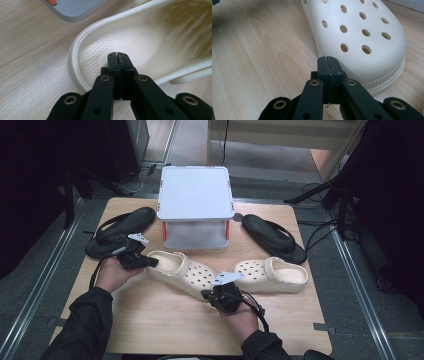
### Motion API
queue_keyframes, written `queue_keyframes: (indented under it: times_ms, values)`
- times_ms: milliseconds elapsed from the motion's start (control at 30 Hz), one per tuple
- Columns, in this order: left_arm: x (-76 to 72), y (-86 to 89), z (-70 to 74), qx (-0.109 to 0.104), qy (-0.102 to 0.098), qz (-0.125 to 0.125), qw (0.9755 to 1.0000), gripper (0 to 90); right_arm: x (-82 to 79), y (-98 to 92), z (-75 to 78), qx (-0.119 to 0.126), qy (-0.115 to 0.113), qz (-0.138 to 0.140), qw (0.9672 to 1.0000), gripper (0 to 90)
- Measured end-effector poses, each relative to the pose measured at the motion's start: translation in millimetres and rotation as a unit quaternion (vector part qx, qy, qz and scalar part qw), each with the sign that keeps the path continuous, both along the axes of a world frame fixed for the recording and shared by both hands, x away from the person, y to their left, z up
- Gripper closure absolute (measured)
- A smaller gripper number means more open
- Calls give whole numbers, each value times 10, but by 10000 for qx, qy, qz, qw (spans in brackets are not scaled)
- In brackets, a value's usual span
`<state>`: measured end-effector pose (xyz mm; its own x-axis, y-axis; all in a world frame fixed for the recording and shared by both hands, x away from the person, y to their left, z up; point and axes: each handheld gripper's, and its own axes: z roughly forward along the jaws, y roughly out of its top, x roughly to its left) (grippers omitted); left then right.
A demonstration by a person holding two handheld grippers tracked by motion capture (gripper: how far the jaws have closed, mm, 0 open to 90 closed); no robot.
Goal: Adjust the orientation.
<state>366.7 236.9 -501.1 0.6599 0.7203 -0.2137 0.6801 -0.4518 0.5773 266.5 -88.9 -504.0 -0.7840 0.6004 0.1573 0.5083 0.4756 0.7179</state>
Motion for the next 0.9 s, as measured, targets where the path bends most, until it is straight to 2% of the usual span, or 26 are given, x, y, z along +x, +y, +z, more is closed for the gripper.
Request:
queue_keyframes:
  times_ms: [333,433,567,600,700,900]
  values:
    - [-112,31,1,-39,68,24,10000,900,32,-20,-1,-26,-36,-38,10000,900]
    - [-140,21,-1,-59,76,70,9999,900,53,-37,1,-36,-38,-110,9999,900]
    - [-192,-15,-1,-62,67,7,10000,900,91,-63,-1,-6,-30,-194,9998,900]
    - [-224,-31,0,-63,82,-8,9999,900,129,-89,-3,38,-8,-301,9995,900]
    - [-290,-45,-2,-74,90,-46,9999,900,168,-115,-3,69,17,-384,9992,900]
    - [-450,-55,-4,-89,101,-84,9999,900,250,-112,42,91,-53,-468,9989,900]
